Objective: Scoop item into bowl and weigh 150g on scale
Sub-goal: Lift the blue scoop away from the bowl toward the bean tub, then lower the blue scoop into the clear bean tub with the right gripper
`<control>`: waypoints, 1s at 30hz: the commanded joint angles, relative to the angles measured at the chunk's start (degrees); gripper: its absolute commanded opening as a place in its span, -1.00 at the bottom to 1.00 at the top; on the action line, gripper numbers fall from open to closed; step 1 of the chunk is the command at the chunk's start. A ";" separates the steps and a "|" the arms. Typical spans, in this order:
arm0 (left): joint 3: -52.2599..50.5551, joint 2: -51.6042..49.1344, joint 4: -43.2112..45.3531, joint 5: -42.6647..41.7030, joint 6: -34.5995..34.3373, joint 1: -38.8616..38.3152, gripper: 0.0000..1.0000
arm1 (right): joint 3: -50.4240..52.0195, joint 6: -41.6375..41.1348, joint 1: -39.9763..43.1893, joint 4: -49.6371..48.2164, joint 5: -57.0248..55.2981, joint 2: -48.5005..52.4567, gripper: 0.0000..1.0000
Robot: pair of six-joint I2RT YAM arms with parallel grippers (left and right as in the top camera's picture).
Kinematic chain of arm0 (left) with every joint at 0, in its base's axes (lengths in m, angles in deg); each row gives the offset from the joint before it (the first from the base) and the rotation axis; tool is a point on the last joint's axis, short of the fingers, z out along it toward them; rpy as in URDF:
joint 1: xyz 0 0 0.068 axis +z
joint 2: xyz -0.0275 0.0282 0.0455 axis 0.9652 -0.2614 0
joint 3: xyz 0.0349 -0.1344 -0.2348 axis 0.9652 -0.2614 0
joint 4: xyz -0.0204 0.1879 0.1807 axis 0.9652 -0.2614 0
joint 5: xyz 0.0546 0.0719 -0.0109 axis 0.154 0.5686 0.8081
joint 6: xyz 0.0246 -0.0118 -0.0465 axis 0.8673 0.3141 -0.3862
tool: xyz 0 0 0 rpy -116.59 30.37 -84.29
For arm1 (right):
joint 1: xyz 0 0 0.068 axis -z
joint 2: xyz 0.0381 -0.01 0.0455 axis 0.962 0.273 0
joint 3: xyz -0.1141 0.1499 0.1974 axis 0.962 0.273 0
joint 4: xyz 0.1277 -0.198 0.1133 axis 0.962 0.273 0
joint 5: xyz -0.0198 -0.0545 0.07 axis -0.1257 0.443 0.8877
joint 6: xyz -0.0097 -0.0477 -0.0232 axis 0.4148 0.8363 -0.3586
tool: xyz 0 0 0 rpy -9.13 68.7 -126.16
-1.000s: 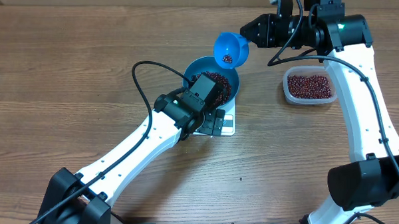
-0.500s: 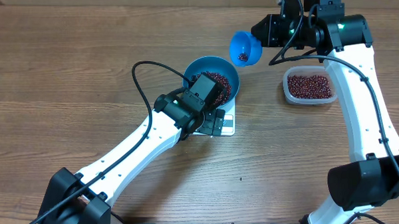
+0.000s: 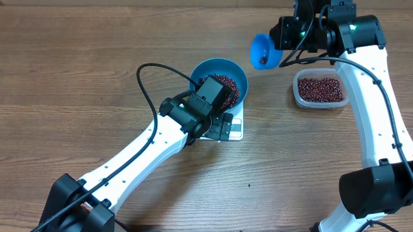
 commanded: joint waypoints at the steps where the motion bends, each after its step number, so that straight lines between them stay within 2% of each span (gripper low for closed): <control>1: 0.63 -0.50 0.09 -0.44 1.11 -0.07 0.99 | -0.92 0.22 -0.07 1.40 -7.98 -1.77 -0.93; 5: 0.63 -0.50 0.09 -0.44 1.11 -0.07 0.99 | -0.92 0.37 1.01 4.90 -13.16 -1.77 -0.93; 21: 0.63 -0.50 0.26 -0.44 1.11 -0.07 0.99 | -0.72 0.26 10.49 11.08 -12.98 -1.70 -0.93; 30: 0.63 -0.50 0.26 -0.44 1.11 -0.07 0.99 | 3.30 -0.11 14.45 12.76 -12.98 -1.11 -0.92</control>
